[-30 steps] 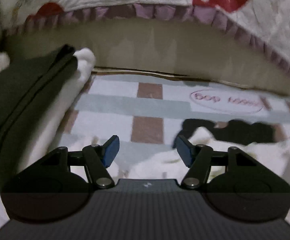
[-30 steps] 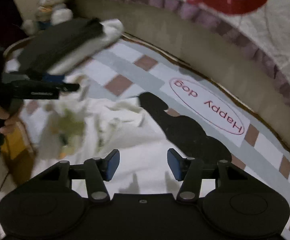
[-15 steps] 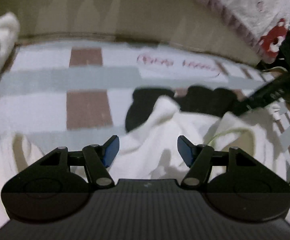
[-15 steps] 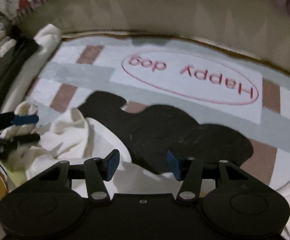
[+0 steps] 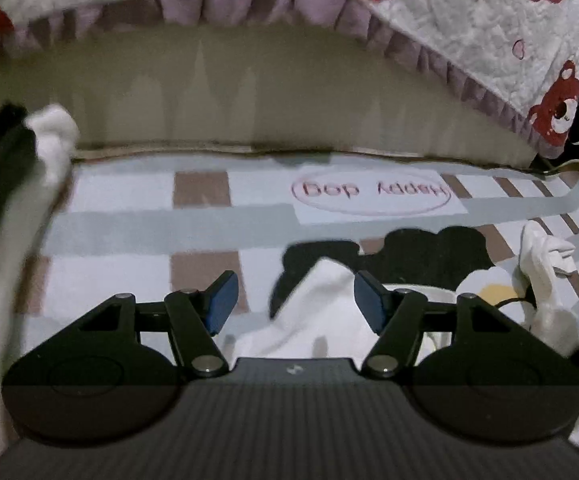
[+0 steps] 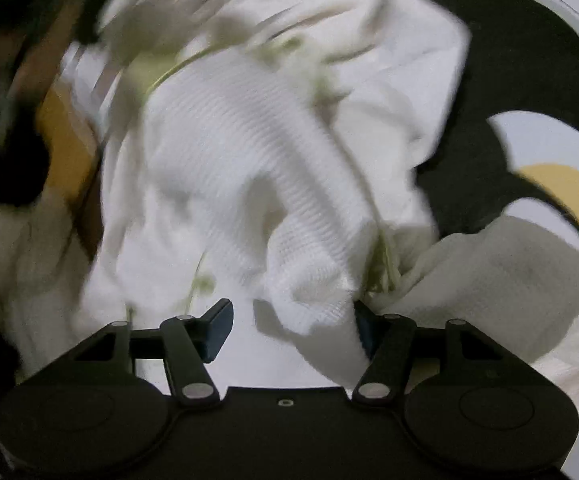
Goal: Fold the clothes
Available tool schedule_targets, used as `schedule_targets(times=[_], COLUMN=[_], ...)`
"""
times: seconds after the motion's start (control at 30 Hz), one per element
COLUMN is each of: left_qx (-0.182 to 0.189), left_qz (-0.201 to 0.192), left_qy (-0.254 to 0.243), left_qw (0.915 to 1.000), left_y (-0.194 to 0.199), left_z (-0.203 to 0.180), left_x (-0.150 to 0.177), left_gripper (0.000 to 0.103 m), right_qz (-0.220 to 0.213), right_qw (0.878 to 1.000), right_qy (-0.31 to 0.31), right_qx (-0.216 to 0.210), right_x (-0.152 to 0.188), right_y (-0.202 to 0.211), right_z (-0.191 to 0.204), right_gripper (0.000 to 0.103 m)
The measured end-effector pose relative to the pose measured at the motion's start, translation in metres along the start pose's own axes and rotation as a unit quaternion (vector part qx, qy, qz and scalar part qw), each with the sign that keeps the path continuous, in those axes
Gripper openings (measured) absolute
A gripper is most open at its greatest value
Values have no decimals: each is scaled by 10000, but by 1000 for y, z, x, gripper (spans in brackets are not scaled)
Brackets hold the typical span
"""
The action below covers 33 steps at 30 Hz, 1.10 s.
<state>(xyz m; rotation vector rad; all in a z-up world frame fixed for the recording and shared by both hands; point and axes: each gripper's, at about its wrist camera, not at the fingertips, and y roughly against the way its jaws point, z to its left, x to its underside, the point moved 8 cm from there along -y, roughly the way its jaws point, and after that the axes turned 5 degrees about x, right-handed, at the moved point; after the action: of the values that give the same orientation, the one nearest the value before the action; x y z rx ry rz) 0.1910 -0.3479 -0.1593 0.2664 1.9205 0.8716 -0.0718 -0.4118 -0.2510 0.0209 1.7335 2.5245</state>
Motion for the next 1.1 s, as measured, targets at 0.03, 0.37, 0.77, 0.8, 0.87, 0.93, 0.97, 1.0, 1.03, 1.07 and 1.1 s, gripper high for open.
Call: schedule_targets(times=[0.03, 0.37, 0.77, 0.8, 0.87, 0.93, 0.97, 1.0, 1.03, 1.07, 1.1], left_qx=[-64, -831, -650, -652, -657, -661, -663, -718, -775, -654, -510], left_qz=[117, 917, 801, 784, 750, 716, 699, 657, 613, 714, 880], left_qy=[49, -732, -665, -677, -702, -726, -738, -824, -914, -973, -971], left_qw=[9999, 9896, 9924, 9925, 9925, 9926, 9926, 9918, 9909, 9905, 9901], left_y=[-9, -44, -56, -60, -69, -77, -81, -85, -89, -92, -96], left_z=[2, -3, -1, -3, -6, -10, -12, -11, -10, -11, -11], left_x=[5, 43, 11, 9, 4, 0, -3, -3, -3, 0, 5], left_gripper=[64, 64, 69, 69, 69, 69, 69, 69, 69, 69, 69], right_qz=[-52, -73, -1797, -1729, -1621, -1300, -1189, -1119, -1048, -1014, -997], right_qw=[9997, 9905, 9748, 9746, 9714, 9705, 9703, 9699, 9695, 9677, 9653], right_qy=[203, 1350, -1247, -1381, -1733, -1999, -2078, -2142, -2206, -2298, -2403], right_qx=[148, 255, 439, 334, -42, -361, -340, -282, -223, -218, -240], right_x=[9, 44, -16, -13, -6, 1, 4, 5, 6, 6, 6], right_y=[-5, -9, 53, 44, 27, 8, 3, -1, -4, -4, -3], right_z=[11, 98, -53, -56, -56, -53, -53, -53, -53, -54, -55], right_gripper=[67, 63, 64, 64, 64, 64, 64, 64, 65, 65, 65])
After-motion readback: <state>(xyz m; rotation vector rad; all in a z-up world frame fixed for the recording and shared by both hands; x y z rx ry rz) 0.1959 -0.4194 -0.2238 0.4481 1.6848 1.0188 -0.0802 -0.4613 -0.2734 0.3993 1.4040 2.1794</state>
